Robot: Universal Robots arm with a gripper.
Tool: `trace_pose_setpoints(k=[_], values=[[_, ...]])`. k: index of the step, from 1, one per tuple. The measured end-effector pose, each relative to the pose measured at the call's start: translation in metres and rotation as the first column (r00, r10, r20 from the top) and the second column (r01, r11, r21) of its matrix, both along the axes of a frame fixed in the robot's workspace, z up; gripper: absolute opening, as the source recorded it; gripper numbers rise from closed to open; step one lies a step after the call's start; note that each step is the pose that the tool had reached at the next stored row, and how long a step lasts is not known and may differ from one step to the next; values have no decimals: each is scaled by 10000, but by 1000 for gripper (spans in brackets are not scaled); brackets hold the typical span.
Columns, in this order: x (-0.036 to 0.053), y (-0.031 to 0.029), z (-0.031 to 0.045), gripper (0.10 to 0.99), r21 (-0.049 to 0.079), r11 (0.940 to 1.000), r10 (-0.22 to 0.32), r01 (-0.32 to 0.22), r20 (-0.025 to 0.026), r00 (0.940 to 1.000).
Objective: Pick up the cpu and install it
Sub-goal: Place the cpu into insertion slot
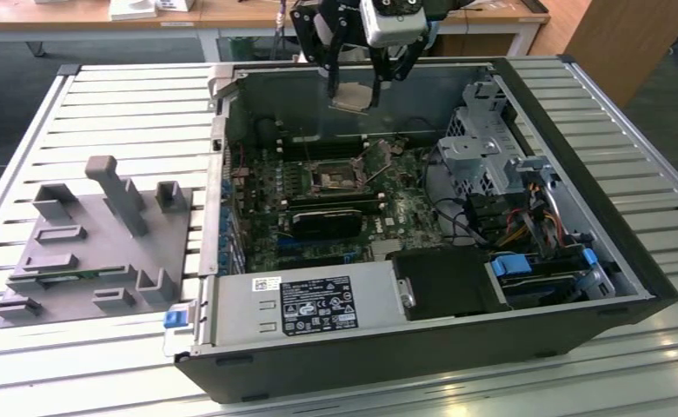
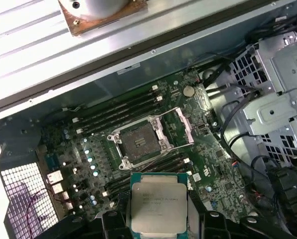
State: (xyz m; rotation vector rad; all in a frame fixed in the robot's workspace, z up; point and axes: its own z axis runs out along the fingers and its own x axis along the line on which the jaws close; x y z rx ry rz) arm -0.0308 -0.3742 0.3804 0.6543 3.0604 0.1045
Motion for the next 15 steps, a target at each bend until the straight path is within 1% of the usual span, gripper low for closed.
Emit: trace_pose_setpoints(k=[10,13,15], values=[[0,1,-4,541,0,9984,-561,561,1,9984],[0,1,-9,541,0,9943,-1069,1069,0,9943],[0,1,-14,541,0,9898,-1425,1425,0,9898]])
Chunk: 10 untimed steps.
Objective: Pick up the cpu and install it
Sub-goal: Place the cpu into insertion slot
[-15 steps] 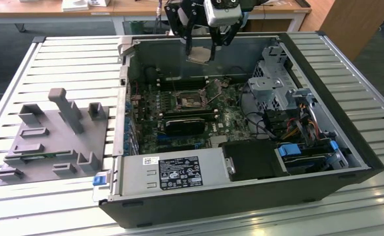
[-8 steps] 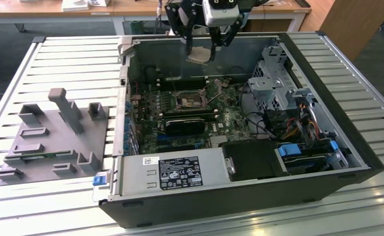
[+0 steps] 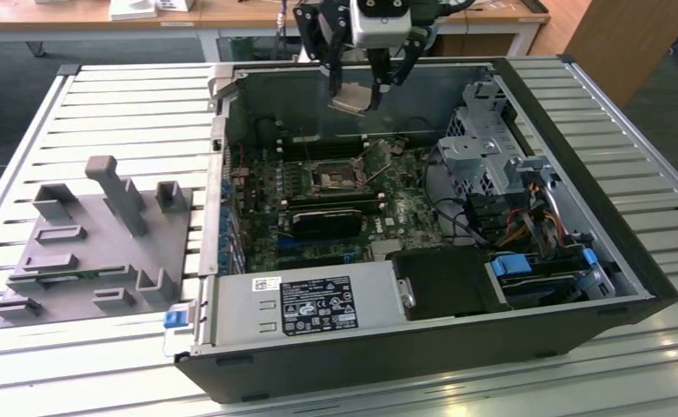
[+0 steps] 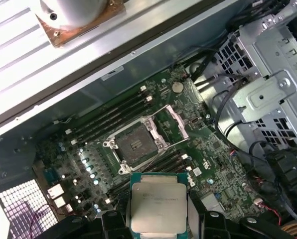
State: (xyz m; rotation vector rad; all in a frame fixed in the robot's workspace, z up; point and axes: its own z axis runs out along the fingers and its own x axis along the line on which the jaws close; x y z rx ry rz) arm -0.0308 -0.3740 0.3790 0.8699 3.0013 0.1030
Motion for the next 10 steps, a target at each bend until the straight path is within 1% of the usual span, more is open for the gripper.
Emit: trace_pose_setpoints(k=[2,5,7,10], values=[[0,0,-5,541,-1,9994,-359,359,0,9994],[0,0,-13,541,-1,9958,-915,915,0,9958],[0,0,-18,541,0,9919,-1272,1272,0,9919],[0,0,-26,541,0,9836,-1806,1806,0,9836]])
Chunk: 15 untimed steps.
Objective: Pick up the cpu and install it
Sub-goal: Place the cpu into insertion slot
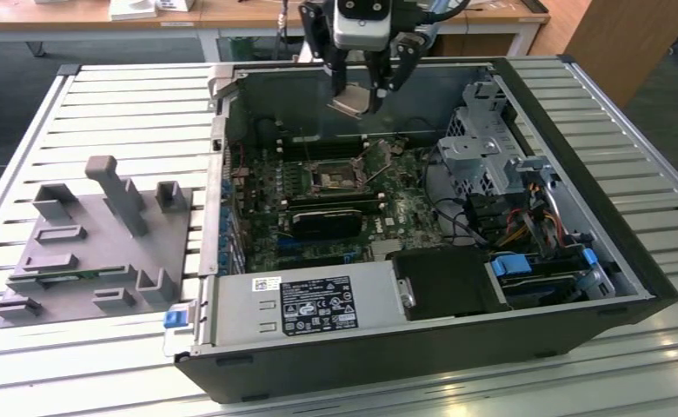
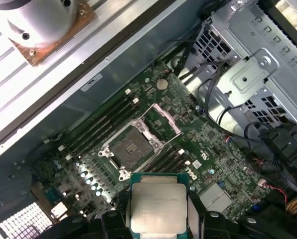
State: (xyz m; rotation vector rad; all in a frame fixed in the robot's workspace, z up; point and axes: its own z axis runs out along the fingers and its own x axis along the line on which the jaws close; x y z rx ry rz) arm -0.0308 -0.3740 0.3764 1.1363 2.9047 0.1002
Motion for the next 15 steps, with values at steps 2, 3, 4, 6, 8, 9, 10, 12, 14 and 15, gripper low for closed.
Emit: trace_pose_setpoints(k=[2,3,4,6,8,9,10,12,14,15], values=[[0,0,-5,541,1,9993,-375,375,0,9993],[0,0,-7,541,-1,9985,-553,553,0,9985],[0,0,-9,541,0,9973,-729,729,0,9973],[0,0,-14,541,0,9941,-1082,1082,0,9941],[0,0,-19,541,0,9895,-1448,1448,0,9895],[0,0,-22,541,1,9867,-1627,1627,0,9867],[0,0,-24,541,0,9836,-1804,1804,0,9836],[0,0,-29,541,0,9765,-2156,2156,0,9765],[0,0,-34,541,0,9681,-2506,2506,0,9681],[0,0,-37,541,0,9630,-2695,2695,0,9630]])
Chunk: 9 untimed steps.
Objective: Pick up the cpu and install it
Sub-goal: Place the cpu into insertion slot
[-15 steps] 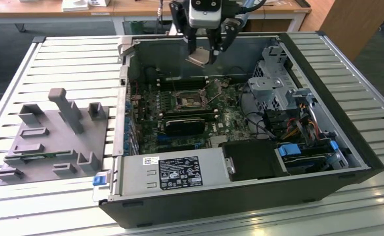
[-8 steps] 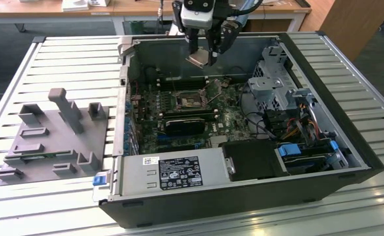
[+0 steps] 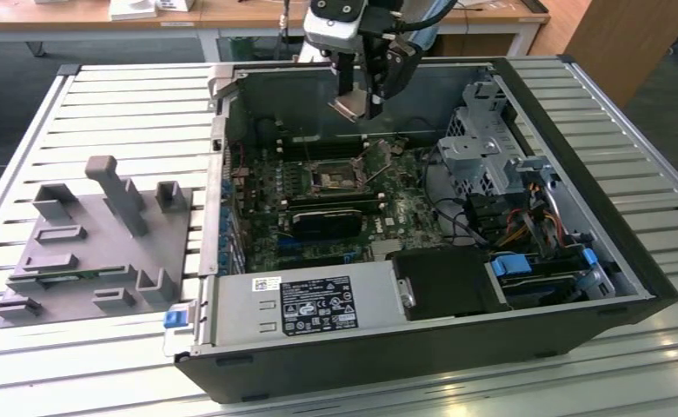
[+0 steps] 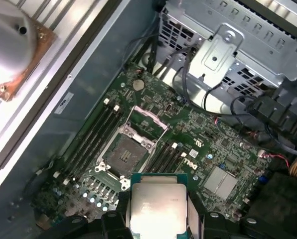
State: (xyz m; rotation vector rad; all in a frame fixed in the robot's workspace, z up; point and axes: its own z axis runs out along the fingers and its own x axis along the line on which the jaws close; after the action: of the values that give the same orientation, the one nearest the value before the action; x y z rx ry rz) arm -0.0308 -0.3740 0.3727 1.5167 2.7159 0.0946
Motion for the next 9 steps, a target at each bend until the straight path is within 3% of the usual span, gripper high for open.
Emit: trace_pose_setpoints(k=[5,9], values=[[0,0,-13,541,-1,9960,-898,898,0,9960],[0,0,-23,541,0,9869,-1614,1614,0,9869]])
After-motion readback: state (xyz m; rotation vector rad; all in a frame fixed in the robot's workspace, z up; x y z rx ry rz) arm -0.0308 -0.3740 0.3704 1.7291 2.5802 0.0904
